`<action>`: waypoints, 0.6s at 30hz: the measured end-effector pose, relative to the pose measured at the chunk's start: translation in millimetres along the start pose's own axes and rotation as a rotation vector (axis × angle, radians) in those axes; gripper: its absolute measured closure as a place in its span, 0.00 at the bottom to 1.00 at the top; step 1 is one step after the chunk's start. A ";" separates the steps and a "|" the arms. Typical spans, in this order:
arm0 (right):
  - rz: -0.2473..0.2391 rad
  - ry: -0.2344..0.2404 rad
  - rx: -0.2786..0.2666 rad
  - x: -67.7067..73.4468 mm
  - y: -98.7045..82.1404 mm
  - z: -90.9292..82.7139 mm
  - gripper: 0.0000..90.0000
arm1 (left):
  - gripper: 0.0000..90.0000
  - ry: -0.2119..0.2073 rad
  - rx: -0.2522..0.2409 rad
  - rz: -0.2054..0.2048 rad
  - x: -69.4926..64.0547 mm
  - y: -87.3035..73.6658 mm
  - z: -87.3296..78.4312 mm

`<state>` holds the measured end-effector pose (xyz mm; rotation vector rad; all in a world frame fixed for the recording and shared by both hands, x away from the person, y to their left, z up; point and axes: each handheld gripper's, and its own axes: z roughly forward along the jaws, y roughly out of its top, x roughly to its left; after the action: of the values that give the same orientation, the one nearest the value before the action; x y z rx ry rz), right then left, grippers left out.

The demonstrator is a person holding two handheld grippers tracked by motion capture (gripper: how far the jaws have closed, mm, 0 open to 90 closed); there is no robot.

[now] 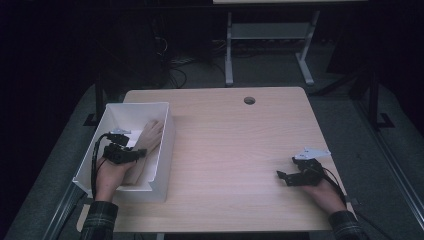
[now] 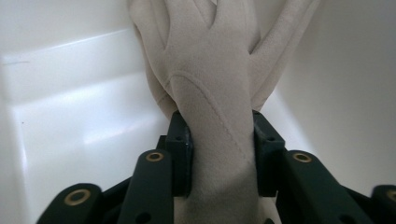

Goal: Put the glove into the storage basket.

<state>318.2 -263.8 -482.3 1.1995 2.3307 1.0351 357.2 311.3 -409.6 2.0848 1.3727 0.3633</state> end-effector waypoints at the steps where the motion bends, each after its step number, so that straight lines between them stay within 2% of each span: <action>1: 0.001 0.000 0.000 0.1 0.0 0.0 0.18 | 0.70 0.001 0.007 -0.003 0.2 -0.4 0.9; 6: 0.000 0.000 0.001 0.1 0.0 -0.1 0.18 | 0.55 0.003 0.043 0.003 -0.3 -2.1 7.9; 8: 0.001 0.000 0.000 0.1 0.0 0.0 0.18 | 0.46 0.005 0.050 -0.001 -0.8 -2.1 10.1; 12: 0.001 -0.001 0.001 0.1 0.0 0.0 0.18 | 0.33 0.004 0.029 -0.010 0.6 -1.1 7.4; 18: 0.001 0.000 0.000 0.1 0.0 0.0 0.18 | 0.31 -0.019 -0.014 -0.010 -0.5 5.1 -5.6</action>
<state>318.2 -263.8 -482.2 1.2008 2.3304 1.0351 357.8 311.3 -402.1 2.0646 1.3656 0.3470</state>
